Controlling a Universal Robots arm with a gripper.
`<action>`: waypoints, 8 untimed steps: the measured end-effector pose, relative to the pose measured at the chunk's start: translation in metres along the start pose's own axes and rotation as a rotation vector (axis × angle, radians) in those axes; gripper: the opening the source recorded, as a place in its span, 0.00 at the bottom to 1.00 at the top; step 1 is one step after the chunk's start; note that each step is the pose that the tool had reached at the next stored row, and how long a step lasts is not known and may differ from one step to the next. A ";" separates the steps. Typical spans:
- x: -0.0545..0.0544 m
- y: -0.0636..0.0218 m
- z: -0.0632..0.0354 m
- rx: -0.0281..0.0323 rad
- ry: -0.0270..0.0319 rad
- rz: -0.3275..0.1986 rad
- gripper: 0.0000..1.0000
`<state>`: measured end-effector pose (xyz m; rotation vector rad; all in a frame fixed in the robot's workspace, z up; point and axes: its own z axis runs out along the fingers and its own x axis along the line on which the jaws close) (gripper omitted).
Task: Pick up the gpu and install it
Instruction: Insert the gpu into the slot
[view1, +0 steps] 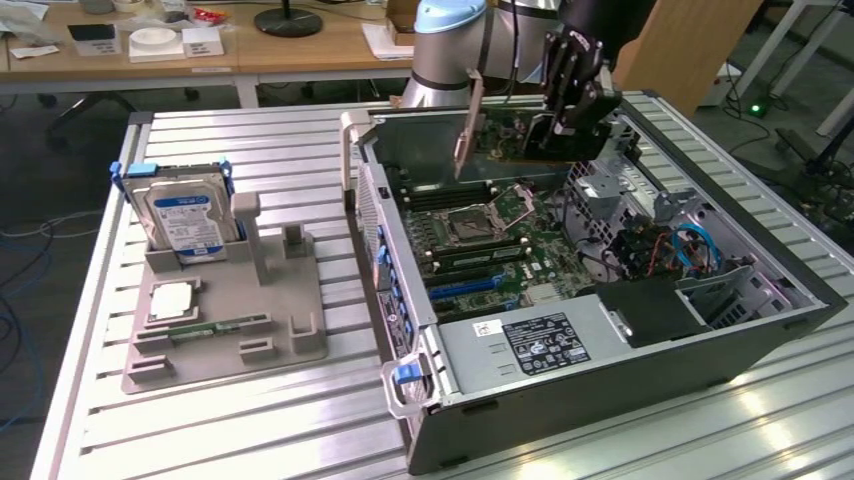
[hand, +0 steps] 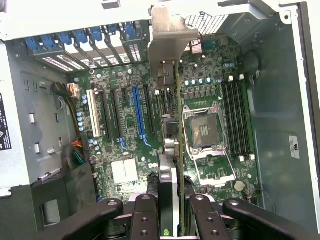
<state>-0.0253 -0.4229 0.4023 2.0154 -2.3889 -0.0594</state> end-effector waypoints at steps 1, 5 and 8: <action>0.000 0.0000 0.0001 0.0035 -0.0006 0.000 0.29; 0.000 0.0000 0.0009 0.0266 -0.0056 -0.001 0.29; 0.000 -0.0001 0.0025 0.0400 -0.0086 -0.001 0.29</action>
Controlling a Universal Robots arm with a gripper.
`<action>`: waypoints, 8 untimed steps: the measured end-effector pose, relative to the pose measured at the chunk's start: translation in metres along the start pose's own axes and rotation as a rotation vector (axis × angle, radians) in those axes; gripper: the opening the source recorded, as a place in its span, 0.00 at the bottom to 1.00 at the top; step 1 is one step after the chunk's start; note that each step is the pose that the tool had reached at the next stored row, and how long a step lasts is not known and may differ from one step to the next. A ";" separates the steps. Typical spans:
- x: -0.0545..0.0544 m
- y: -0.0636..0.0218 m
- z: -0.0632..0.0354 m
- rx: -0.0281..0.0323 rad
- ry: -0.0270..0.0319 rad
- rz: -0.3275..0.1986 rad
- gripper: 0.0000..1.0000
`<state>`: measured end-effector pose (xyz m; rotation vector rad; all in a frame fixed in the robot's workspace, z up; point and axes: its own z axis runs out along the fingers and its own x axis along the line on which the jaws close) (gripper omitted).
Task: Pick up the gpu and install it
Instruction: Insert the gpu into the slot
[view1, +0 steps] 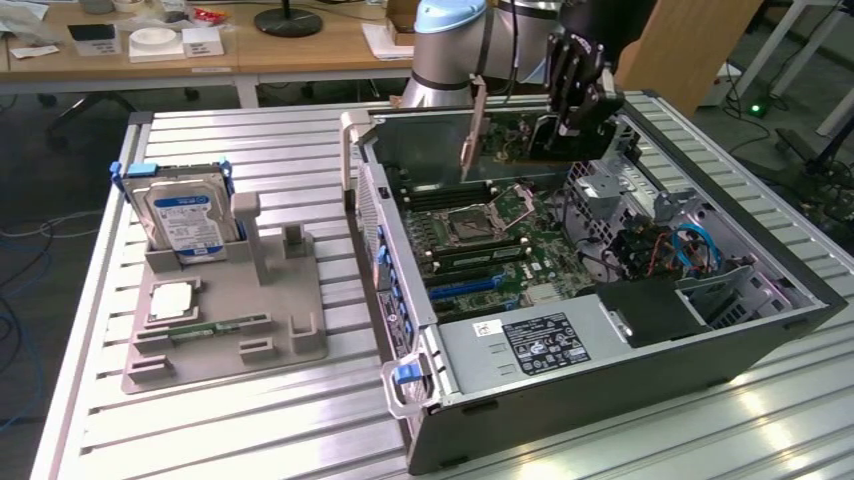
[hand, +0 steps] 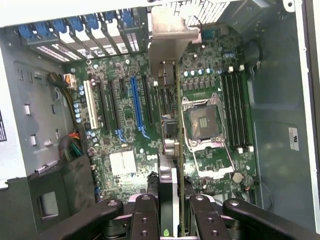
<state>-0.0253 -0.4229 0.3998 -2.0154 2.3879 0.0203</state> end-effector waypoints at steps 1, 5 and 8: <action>0.000 0.0000 0.0011 0.0000 -0.0007 0.000 0.29; 0.001 0.0001 0.0036 -0.0010 -0.0041 -0.014 0.29; 0.002 0.0004 0.0048 -0.0014 -0.0045 -0.031 0.29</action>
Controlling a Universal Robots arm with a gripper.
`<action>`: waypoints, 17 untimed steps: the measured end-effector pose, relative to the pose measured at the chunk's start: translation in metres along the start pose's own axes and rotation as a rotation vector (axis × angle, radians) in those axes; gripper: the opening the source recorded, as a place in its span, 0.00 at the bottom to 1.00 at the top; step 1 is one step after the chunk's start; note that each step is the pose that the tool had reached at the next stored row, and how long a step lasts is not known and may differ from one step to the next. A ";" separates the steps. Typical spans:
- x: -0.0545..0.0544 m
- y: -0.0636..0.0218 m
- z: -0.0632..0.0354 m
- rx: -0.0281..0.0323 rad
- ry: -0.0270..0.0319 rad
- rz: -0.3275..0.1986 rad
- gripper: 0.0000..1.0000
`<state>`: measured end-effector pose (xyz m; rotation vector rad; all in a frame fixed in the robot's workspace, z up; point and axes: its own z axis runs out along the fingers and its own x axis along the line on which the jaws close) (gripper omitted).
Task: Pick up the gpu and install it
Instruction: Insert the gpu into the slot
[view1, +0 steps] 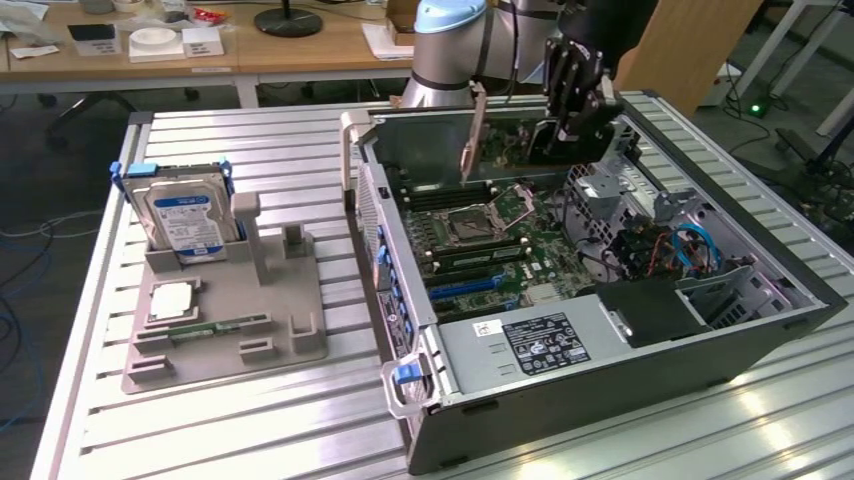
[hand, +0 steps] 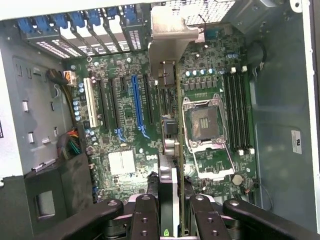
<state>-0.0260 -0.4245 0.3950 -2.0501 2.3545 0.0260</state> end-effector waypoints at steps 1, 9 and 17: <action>0.000 0.0005 0.0004 -0.0002 0.0000 -0.008 0.29; 0.003 0.0039 0.0054 -0.0021 -0.0042 -0.063 0.29; 0.007 0.0127 0.0106 -0.0023 -0.0056 -0.065 0.29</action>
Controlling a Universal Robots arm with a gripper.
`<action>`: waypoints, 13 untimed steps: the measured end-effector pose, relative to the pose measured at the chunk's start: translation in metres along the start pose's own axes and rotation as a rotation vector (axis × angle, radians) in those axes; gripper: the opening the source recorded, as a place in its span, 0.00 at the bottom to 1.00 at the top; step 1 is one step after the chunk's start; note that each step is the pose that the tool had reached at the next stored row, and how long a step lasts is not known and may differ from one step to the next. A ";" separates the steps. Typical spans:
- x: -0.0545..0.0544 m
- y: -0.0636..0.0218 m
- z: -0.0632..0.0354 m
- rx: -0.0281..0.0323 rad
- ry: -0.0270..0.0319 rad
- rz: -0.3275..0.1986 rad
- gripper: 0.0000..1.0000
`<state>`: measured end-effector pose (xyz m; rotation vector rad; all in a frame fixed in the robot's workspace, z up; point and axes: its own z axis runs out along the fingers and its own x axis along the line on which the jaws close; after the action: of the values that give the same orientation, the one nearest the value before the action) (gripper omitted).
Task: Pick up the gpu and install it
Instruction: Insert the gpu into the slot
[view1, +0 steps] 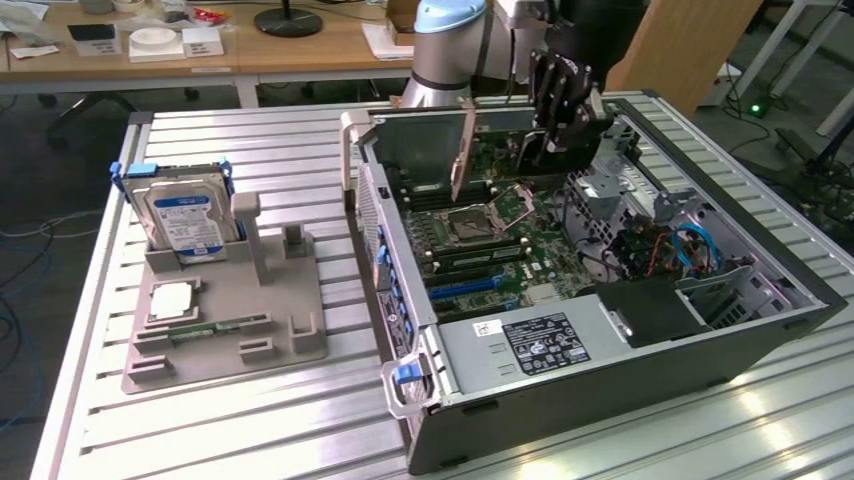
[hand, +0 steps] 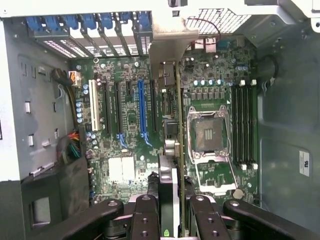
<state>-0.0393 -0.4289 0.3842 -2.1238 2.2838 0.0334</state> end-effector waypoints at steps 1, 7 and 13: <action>0.000 0.0008 0.0009 0.0000 -0.0001 0.000 0.29; 0.000 0.0016 0.0049 0.0000 -0.0001 0.000 0.29; 0.001 0.0016 0.0126 0.0000 0.0000 0.000 0.29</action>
<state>-0.0410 -0.4294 0.3716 -2.1238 2.2837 0.0335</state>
